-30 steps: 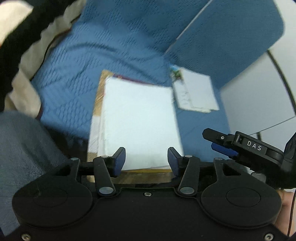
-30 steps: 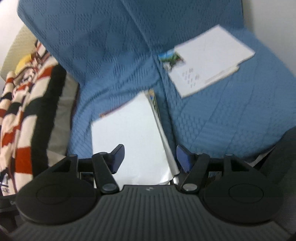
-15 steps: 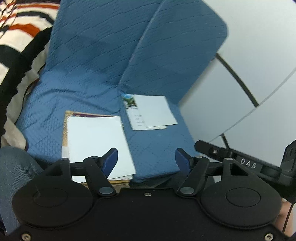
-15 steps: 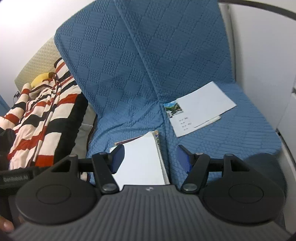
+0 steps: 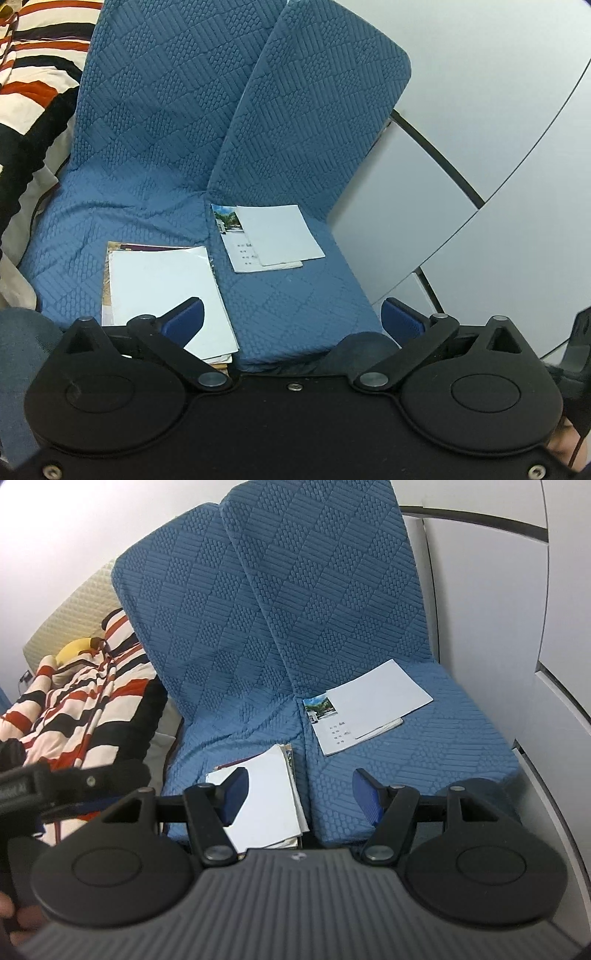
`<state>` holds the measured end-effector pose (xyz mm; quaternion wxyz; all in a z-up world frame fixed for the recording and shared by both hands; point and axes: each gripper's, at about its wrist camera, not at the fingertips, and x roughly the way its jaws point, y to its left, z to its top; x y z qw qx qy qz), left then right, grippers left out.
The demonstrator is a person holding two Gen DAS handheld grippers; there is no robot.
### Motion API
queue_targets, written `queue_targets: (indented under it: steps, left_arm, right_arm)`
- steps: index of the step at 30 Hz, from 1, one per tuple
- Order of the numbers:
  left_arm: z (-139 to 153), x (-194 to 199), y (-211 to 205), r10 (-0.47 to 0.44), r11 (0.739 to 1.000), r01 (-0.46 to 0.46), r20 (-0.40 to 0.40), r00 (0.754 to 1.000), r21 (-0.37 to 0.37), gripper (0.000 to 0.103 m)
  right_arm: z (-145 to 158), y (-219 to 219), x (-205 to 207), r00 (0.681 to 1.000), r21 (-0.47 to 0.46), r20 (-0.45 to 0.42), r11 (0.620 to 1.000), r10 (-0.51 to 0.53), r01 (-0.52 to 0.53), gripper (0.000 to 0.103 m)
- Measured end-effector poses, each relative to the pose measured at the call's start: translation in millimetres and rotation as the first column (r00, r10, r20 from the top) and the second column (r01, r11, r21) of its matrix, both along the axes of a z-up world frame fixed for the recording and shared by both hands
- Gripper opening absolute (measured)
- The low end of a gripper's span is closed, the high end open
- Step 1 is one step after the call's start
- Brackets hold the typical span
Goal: Organize objects
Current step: 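Raise both open tools away from the book stack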
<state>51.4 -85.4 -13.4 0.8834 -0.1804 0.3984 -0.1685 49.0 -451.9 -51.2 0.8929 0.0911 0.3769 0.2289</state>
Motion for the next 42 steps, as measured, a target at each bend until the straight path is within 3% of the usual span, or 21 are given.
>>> queue_targets:
  steps: [3, 5, 6, 9, 25, 42]
  left_arm:
    - [2, -2, -4, -0.005, 1.000, 0.005, 0.004, 1.000, 0.005, 0.102]
    - [4, -4, -7, -0.004, 1.000, 0.004, 0.015, 1.000, 0.013, 0.102]
    - [5, -5, -8, -0.003, 1.000, 0.003, 0.019, 1.000, 0.017, 0.102]
    - [6, -8, -11, -0.003, 1.000, 0.003, 0.027, 1.000, 0.017, 0.102]
    - [-45, 15, -29, -0.058, 0.998, 0.057, 0.021, 0.998, 0.023, 0.102]
    - [-122, 88, -42, -0.086, 0.995, 0.084, 0.052, 0.995, 0.046, 0.102]
  right_arm:
    - [2, -8, -5, 1.000, 0.009, 0.007, 1.000, -0.012, 0.011, 0.065]
    - [3, -12, -7, 0.999, 0.003, 0.015, 1.000, -0.028, 0.028, 0.072]
    - [4, -14, -8, 0.999, 0.008, 0.021, 0.999, -0.035, 0.035, 0.084]
    - [2, -23, -10, 0.997, 0.018, 0.032, 0.997, -0.075, 0.074, 0.089]
    - [-53, -18, 4, 0.992, 0.015, -0.012, 0.992, -0.126, 0.127, 0.089]
    - [-121, -6, 53, 0.983, -0.018, 0.019, 0.983, -0.183, 0.183, 0.089]
